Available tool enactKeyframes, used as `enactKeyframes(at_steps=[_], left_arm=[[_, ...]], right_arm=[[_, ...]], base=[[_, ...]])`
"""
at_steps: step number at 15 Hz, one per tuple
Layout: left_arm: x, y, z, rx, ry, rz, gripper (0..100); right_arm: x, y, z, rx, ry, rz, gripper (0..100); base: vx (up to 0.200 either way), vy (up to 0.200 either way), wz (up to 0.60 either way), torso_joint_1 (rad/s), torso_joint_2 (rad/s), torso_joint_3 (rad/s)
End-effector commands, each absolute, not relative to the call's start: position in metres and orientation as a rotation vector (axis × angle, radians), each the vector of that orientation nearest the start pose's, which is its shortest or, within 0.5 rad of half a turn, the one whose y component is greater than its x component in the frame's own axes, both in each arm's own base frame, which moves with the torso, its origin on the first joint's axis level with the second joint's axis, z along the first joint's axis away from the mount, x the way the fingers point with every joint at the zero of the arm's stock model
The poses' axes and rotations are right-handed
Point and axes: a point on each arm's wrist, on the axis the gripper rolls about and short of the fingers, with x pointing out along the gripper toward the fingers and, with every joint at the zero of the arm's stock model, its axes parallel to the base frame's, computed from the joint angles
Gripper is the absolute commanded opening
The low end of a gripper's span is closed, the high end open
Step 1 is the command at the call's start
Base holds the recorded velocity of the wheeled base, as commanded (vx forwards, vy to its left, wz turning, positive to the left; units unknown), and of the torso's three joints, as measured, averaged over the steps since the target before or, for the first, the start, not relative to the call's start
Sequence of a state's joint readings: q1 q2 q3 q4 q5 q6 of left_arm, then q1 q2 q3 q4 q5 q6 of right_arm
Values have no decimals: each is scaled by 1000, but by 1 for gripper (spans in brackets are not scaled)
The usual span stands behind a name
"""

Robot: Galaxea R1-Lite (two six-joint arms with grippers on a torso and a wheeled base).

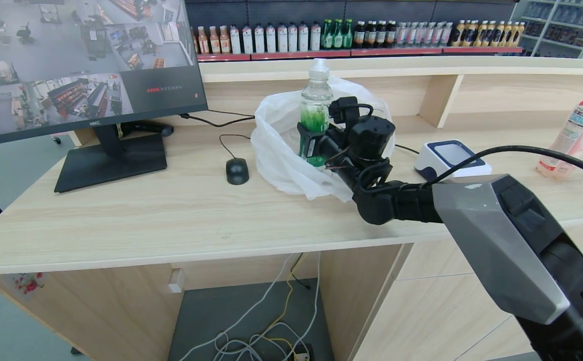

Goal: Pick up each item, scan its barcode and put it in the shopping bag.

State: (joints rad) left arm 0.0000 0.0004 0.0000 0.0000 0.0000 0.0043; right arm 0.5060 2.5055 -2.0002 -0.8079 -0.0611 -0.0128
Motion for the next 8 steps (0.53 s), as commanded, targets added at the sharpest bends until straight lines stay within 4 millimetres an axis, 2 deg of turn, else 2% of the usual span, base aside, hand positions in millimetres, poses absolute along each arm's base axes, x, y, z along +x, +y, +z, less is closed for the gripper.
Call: enactKeyframes(at_steps=[1,8], left_arm=[[-23,0,75,5,0,0,100],[-23,0,75,5,0,0,100]], right_arm=[[464,256,186,71,-289,441,100],[462,255,192,76,-299,441,100]], base=[[0,0,0,0,0,0],[0,0,0,0,0,0]])
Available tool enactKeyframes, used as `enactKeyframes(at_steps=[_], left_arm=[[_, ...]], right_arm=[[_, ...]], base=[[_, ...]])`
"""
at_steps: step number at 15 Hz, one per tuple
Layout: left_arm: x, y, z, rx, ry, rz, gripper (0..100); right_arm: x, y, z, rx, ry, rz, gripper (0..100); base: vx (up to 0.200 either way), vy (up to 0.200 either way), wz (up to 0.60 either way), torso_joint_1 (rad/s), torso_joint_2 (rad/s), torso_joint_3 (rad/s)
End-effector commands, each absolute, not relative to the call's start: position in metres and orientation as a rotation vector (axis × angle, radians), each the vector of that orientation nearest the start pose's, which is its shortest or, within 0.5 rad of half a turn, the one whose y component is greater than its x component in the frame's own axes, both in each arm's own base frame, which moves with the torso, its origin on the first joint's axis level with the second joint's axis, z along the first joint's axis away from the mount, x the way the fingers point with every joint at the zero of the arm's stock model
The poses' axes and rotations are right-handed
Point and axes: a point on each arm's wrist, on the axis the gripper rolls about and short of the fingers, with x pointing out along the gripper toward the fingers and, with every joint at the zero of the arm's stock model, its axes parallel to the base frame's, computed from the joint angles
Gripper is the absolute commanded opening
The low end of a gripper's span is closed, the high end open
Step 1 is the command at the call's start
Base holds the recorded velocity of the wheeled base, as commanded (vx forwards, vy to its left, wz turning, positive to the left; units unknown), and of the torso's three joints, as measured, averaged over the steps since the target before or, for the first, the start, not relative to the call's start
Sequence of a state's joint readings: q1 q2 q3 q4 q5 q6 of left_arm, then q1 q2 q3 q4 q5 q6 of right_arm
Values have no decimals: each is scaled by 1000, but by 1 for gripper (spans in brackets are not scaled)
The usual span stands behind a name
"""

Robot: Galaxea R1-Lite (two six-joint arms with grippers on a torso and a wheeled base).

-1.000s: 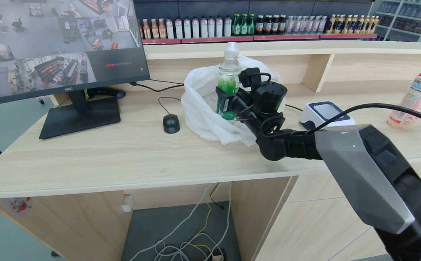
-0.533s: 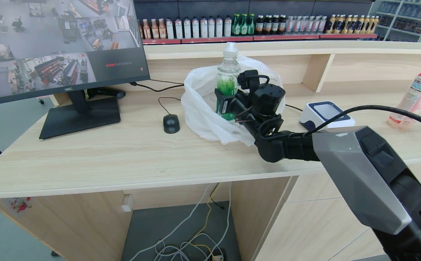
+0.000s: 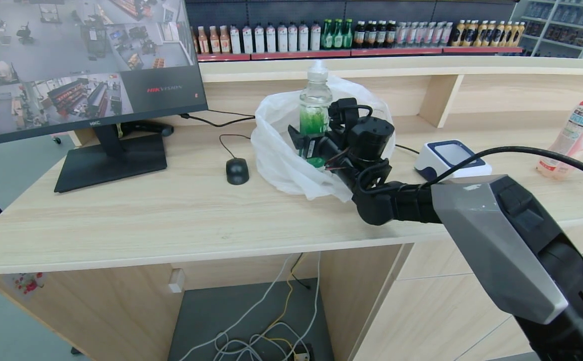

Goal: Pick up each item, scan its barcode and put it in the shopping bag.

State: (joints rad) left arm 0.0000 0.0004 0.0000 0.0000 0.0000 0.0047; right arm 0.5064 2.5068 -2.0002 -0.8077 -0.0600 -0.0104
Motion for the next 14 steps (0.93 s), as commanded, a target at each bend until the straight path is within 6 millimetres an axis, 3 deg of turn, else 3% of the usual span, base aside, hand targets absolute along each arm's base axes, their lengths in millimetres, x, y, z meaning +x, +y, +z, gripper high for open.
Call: enactKeyframes(at_steps=[1,9,12,14], left_arm=[[-23,0,75,5,0,0,100],[-23,0,75,5,0,0,100],[-23,0,75,5,0,0,100],[-23,0,75,5,0,0,100]], right_arm=[[460,256,195,78,-305,446,100],[452,255,215,101,-377,441,100],[444,251,236,103,-405,438,100],[432,244,264,114,-442,436,100]], base=[[0,0,0,0,0,0],[0,0,0,0,0,0],[0,0,0,0,0,0],[0,0,0,0,0,0]])
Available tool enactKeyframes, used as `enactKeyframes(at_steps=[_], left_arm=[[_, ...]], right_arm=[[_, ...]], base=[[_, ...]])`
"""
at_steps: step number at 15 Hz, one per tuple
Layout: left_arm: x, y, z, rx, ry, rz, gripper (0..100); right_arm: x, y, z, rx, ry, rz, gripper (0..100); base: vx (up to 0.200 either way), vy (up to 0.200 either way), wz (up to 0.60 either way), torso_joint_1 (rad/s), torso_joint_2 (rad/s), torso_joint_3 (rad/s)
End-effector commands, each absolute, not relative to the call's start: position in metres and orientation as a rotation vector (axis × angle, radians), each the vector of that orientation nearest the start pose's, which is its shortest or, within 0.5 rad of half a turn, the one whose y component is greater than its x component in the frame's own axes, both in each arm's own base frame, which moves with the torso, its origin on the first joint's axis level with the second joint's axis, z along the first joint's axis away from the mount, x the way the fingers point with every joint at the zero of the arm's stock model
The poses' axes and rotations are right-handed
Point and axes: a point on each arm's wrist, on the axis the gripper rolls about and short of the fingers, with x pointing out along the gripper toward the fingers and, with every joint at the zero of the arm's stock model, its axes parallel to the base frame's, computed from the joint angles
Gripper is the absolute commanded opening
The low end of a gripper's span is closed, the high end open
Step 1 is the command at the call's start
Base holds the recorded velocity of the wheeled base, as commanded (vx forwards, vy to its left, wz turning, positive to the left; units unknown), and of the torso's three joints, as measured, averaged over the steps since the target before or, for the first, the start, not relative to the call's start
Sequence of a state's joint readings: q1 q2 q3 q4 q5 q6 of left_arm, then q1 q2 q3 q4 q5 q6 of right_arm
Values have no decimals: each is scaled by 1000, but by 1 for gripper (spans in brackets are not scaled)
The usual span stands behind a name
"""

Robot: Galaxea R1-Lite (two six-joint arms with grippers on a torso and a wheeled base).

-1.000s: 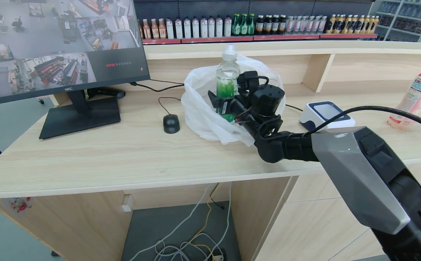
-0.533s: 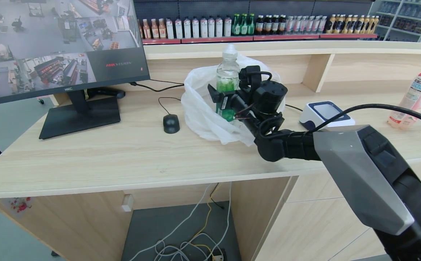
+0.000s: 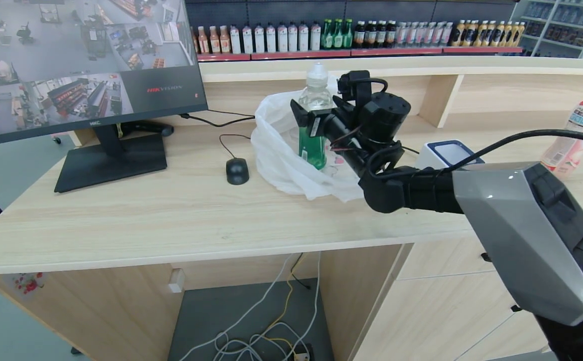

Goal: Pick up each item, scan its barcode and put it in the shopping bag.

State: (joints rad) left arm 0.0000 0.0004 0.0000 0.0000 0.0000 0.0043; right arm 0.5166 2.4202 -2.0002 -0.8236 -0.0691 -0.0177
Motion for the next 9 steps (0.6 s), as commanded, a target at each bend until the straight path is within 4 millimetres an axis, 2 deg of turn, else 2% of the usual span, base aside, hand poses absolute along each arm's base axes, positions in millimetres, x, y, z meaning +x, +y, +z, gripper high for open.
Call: enactKeyframes(at_steps=[1,2,4,6,9], left_arm=[[-23,0,75,5,0,0,100],[-23,0,75,5,0,0,100],[-23,0,75,5,0,0,100],[-23,0,75,5,0,0,100],[-23,0,75,5,0,0,100]], right_arm=[[427,241,273,119,-457,435,100],[416,239,293,132,-493,441,100],[393,232,305,128,-471,454,100],[375,223,307,121,-441,460,100],[346,204,293,120,-422,460,100]], base=[[0,0,0,0,0,0],[0,0,0,0,0,0],[0,0,0,0,0,0],[0,0,0,0,0,0],[0,0,0,0,0,0]])
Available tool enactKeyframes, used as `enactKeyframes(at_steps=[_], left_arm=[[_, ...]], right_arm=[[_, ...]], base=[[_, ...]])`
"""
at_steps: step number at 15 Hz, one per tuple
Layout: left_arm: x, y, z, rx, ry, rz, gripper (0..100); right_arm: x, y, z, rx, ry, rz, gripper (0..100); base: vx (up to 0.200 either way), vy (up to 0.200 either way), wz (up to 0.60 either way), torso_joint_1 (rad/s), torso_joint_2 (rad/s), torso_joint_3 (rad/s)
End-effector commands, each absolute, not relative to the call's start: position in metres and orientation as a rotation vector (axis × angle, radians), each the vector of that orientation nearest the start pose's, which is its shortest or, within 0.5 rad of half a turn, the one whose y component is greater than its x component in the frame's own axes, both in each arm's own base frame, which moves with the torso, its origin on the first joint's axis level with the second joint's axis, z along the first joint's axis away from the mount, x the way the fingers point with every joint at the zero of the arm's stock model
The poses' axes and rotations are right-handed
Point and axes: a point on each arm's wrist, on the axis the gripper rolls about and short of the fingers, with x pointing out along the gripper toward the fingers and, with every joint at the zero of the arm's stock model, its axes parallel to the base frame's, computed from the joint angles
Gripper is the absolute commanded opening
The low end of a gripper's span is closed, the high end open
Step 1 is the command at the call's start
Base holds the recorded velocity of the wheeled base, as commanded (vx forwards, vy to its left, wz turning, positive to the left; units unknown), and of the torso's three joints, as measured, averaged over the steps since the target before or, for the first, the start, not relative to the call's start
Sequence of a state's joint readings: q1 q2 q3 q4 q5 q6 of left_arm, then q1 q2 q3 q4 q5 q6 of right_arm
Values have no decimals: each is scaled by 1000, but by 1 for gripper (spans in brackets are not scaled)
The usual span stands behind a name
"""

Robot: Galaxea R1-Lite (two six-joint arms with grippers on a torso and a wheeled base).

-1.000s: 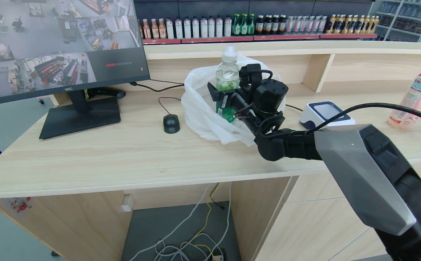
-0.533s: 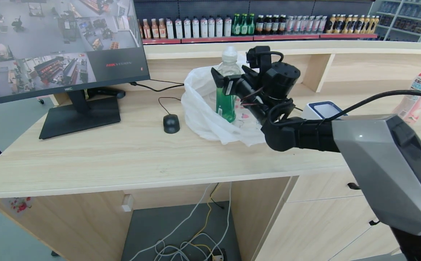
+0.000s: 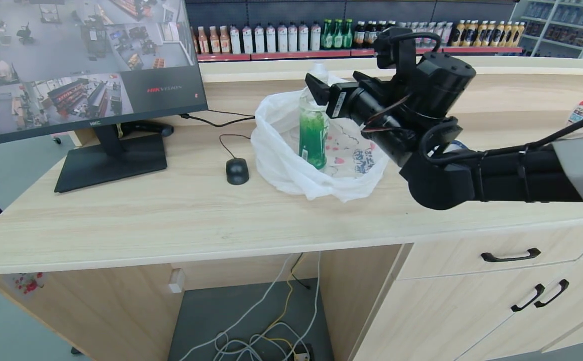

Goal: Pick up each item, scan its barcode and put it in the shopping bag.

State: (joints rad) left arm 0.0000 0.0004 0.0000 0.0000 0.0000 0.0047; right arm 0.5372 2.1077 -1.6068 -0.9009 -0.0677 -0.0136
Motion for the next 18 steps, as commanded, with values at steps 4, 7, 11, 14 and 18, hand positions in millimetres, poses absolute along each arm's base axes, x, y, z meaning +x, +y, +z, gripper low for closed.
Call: enactKeyframes(at_steps=[4,7,11,14,18], left_arm=[[-23,0,75,5,0,0,100],[-23,0,75,5,0,0,100],[-23,0,75,5,0,0,100],[-23,0,75,5,0,0,100],[-23,0,75,6,0,0,100]], right_arm=[[290,167,241,97,-350,454,100],[260,149,204,94,-338,454,100],[244,142,187,120,-313,464,100],[237,137,191,127,-324,460,100],[220,127,181,109,-269,459,100]], base=[[0,0,0,0,0,0],[0,0,0,0,0,0],[0,0,0,0,0,0],[0,0,0,0,0,0],[0,0,0,0,0,0]])
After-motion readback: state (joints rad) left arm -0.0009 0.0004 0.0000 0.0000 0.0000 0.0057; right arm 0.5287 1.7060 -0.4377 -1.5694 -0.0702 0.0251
